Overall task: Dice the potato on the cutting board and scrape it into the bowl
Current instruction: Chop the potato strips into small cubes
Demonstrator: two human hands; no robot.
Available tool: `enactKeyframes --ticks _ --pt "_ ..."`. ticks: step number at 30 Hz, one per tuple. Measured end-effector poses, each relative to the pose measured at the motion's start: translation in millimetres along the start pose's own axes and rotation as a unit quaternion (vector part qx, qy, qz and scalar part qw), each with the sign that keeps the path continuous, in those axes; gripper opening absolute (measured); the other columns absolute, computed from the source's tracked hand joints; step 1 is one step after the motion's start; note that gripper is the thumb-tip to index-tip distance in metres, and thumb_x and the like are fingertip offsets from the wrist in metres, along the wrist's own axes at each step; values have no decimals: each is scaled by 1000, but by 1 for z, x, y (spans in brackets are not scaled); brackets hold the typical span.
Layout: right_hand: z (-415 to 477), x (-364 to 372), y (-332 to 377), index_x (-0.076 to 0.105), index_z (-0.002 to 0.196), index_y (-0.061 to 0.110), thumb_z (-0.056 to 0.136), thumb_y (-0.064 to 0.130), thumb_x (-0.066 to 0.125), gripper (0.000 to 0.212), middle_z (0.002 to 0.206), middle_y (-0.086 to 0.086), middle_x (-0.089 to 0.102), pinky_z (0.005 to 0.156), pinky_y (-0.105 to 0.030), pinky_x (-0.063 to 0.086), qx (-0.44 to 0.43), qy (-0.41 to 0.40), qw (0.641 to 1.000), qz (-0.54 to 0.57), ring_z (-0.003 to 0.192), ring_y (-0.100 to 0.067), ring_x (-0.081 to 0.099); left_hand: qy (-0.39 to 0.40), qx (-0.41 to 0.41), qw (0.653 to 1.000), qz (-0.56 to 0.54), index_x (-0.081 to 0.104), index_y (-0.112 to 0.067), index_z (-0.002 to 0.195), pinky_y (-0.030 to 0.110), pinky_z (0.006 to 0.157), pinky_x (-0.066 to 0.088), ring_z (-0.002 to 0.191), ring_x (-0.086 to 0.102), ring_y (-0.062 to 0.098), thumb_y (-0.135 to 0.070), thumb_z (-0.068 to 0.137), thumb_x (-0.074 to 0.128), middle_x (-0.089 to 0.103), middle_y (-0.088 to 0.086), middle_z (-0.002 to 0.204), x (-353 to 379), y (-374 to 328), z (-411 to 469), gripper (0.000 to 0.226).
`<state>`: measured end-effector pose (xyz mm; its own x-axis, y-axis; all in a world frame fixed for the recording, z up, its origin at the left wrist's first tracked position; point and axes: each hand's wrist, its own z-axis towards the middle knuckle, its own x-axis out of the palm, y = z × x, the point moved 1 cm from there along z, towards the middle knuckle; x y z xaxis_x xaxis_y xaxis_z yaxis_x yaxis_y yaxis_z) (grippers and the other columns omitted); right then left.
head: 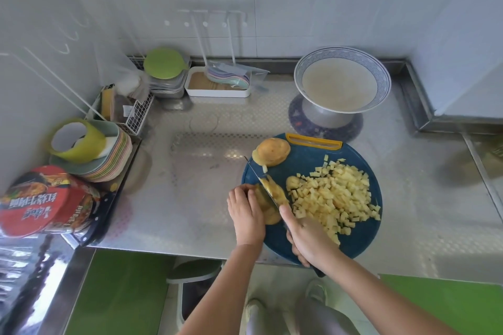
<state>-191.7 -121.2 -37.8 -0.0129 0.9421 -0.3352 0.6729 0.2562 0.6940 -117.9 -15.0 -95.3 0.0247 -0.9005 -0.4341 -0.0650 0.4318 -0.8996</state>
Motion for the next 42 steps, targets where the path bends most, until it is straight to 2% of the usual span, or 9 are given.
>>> enactKeyframes --ticks 3,6,11,17,21,25,29,38,42 --pt "-10 3 2 27 51 16 98 63 28 66 36 7 25 46 -25 23 -36 -24 997 -68 38 -9 27 33 14 999 -8 50 -22 104 33 93 40 102 41 4 -25 99 44 45 -12 101 -9 5 -3 8" --pt "-21 7 2 39 60 17 100 60 27 60 53 4 39 48 -19 28 -52 -14 992 -114 48 -8 36 34 24 999 2 46 -22 108 29 92 39 102 39 7 -31 99 43 43 -10 104 -11 8 -7 13" --pt "-32 12 2 41 66 21 100 58 29 52 62 2 44 52 -16 33 -45 0 992 -117 54 -6 39 31 27 998 40 41 -19 108 25 94 32 99 32 8 -17 100 42 38 -5 108 -11 6 -9 9" --pt "-28 24 -2 56 78 6 100 59 22 68 74 -9 59 58 -21 35 -48 -41 971 -229 71 -21 55 25 14 999 44 42 -12 111 24 93 30 100 33 12 -26 93 35 37 -4 107 -9 4 -10 24" --pt "-22 29 1 57 82 6 100 60 16 71 87 -12 66 68 -24 40 -28 -33 973 -225 79 -22 60 17 27 999 44 43 -14 100 29 90 33 94 34 13 -44 80 20 42 -4 99 -8 6 -9 43" --pt "-18 29 5 48 67 10 100 60 12 70 85 -10 63 70 -26 39 -9 -21 978 -207 76 -21 57 14 40 997 69 39 -15 94 27 88 29 90 31 12 -42 78 14 40 -2 96 -7 6 -8 40" --pt "-17 32 4 52 72 8 100 61 13 71 89 -11 65 63 -26 37 1 -21 981 -194 77 -20 55 10 45 995 84 44 -8 96 25 88 25 90 30 14 -39 77 13 39 0 95 -8 3 -7 48" --pt "-11 36 -2 42 61 13 99 61 18 66 67 -2 50 67 -27 37 20 -35 985 -167 73 -21 54 3 67 986 150 50 1 98 46 96 36 93 46 33 -29 83 20 49 15 95 -4 8 -6 46" --pt "-8 35 -1 45 65 11 99 63 17 68 80 -7 62 60 -27 36 25 -27 984 -177 75 -22 55 5 65 984 165 50 2 101 48 98 37 94 47 34 -26 82 20 50 16 97 -2 9 -6 45"
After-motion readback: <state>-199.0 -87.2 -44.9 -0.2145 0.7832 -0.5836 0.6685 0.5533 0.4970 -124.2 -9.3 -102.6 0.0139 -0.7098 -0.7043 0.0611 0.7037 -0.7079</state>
